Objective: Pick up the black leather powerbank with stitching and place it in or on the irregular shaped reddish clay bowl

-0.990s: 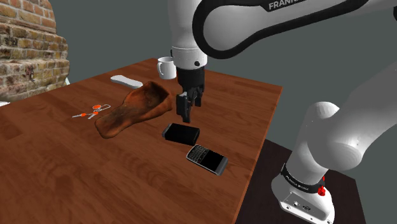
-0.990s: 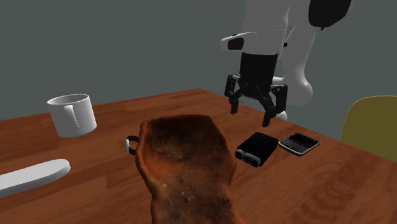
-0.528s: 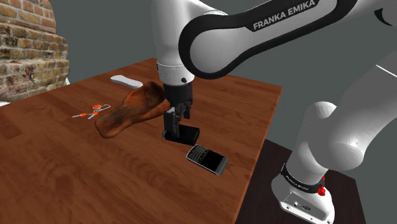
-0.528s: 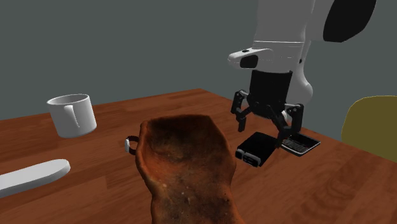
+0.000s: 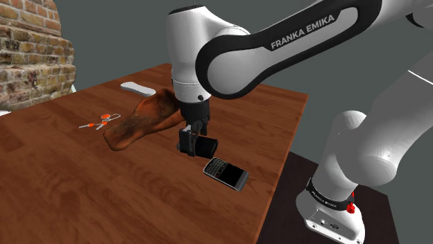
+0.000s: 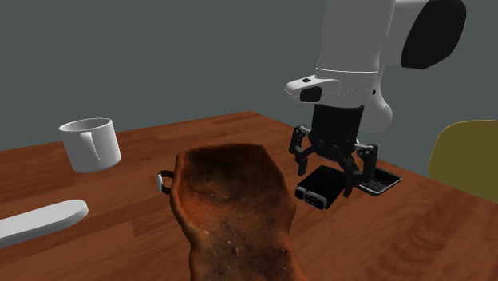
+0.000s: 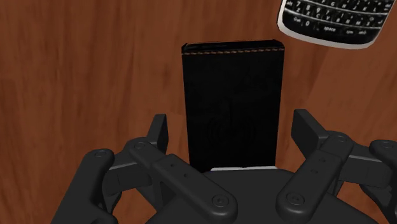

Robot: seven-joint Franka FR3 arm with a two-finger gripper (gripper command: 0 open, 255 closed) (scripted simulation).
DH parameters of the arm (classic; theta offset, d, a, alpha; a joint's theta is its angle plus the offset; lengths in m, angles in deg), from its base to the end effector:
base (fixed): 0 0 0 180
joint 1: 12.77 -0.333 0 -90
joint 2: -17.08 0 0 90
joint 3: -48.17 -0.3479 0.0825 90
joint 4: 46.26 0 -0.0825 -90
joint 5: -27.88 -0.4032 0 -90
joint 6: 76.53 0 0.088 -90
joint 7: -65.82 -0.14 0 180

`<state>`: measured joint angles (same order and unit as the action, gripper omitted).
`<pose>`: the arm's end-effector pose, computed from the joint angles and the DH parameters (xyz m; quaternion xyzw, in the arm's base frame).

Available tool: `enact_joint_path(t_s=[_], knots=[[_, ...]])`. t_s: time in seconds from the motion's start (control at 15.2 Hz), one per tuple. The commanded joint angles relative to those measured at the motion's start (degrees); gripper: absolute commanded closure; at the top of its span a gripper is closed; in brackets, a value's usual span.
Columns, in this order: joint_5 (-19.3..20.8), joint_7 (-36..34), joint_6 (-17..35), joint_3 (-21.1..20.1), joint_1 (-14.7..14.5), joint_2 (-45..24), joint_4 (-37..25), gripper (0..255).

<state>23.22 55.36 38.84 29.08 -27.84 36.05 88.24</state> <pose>0.3696 0.2642 0.4404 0.9837 0.1791 -0.0021 0.0188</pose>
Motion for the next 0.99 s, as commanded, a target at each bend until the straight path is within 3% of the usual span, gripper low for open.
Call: enact_joint_path(t_s=[0.0,0.13,0.2,0.92], knots=[[0.0,0.0,0.1,0.0,0.0,0.0,0.0,0],[0.0,0.0,0.0,0.0,0.0,0.0,0.0,0],[0.0,0.0,0.0,0.0,0.0,0.0,0.0,255],[0.0,0.1,-1.6,0.2,0.0,0.5,-1.1,255]])
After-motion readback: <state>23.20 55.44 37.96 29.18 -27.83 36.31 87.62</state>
